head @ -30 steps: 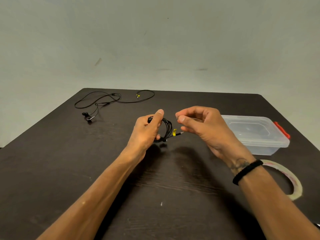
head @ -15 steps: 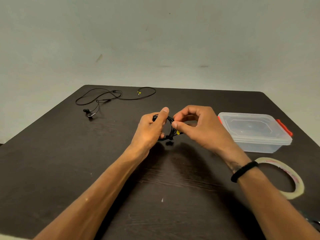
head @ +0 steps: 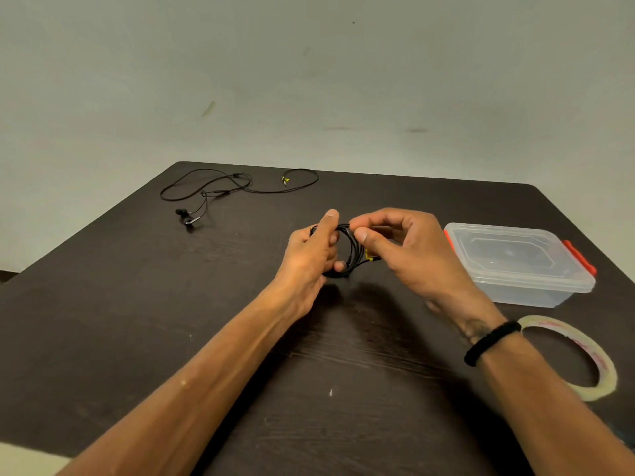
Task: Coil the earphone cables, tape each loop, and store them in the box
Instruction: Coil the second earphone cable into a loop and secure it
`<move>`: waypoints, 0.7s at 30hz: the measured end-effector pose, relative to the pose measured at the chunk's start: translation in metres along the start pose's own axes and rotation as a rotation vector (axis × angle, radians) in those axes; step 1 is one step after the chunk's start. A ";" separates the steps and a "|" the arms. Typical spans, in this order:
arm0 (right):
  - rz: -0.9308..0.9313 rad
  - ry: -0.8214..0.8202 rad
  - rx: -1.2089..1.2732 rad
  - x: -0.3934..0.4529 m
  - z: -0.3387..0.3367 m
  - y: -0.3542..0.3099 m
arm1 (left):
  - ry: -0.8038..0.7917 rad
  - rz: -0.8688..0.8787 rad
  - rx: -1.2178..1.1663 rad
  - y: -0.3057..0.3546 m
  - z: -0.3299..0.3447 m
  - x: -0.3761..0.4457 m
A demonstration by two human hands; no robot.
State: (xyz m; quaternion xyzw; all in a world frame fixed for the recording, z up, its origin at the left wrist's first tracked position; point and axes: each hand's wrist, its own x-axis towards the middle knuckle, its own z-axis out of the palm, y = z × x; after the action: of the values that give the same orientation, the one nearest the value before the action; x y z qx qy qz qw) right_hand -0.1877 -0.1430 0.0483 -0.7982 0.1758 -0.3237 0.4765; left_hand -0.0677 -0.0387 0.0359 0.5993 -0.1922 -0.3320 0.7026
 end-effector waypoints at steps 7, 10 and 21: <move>0.005 0.034 -0.020 -0.002 0.002 -0.004 | 0.026 0.095 -0.005 0.000 -0.001 0.002; -0.036 0.049 -0.110 -0.004 0.006 -0.005 | 0.034 0.135 0.052 -0.001 -0.002 0.000; -0.370 0.041 -0.478 -0.009 0.019 0.001 | 0.010 -0.032 -0.154 0.002 -0.001 -0.002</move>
State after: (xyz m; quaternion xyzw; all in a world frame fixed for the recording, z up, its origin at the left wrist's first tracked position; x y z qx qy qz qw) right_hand -0.1812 -0.1259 0.0375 -0.8996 0.1083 -0.3704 0.2046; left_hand -0.0678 -0.0363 0.0380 0.5480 -0.1529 -0.3539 0.7423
